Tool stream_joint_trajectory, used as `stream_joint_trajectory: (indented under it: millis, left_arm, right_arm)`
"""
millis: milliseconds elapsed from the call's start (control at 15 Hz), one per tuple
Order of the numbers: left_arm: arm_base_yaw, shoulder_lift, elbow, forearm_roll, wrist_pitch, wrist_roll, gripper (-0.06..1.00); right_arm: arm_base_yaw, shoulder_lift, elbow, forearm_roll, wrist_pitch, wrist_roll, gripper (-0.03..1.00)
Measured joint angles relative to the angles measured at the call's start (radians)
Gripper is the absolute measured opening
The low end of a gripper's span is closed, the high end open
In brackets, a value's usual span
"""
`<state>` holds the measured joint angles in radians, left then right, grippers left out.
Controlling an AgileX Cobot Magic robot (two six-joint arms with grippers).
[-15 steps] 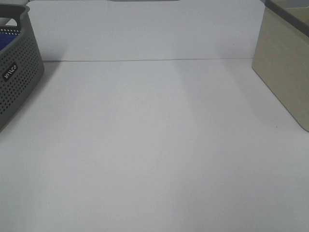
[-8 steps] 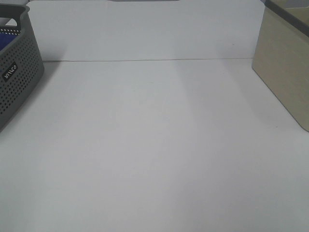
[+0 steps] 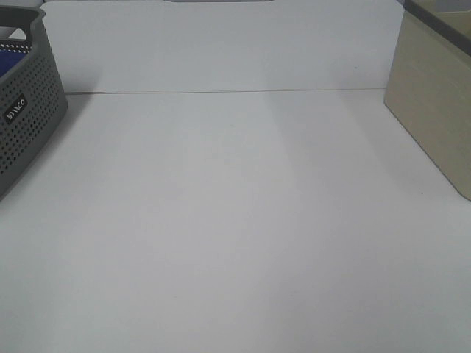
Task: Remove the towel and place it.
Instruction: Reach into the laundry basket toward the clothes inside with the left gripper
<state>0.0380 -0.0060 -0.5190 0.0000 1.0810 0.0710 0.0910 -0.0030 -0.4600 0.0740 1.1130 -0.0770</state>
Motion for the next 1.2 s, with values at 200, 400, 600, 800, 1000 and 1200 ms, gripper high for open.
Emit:
stream_joint_trajectory:
  millis: [200, 400, 600, 800, 1000, 1200]
  left_arm:
    - [0.000, 0.000, 0.000, 0.000, 0.000, 0.000, 0.99]
    - [0.000, 0.000, 0.000, 0.000, 0.000, 0.000, 0.99]
    - [0.000, 0.000, 0.000, 0.000, 0.000, 0.000, 0.99]
    - [0.000, 0.000, 0.000, 0.000, 0.000, 0.001, 0.99]
    - [0.000, 0.018, -0.011, 0.034, 0.005, 0.010, 0.99]
    - [0.000, 0.247, -0.093, 0.075, -0.051, 0.148, 0.99]
  right_arm:
    - [0.000, 0.000, 0.000, 0.000, 0.000, 0.000, 0.89]
    - [0.000, 0.000, 0.000, 0.000, 0.000, 0.000, 0.89]
    - [0.000, 0.000, 0.000, 0.000, 0.000, 0.000, 0.89]
    - [0.000, 0.000, 0.000, 0.000, 0.000, 0.000, 0.89]
    - [0.000, 0.000, 0.000, 0.000, 0.000, 0.000, 0.89]
    - [0.000, 0.000, 0.000, 0.000, 0.000, 0.000, 0.89]
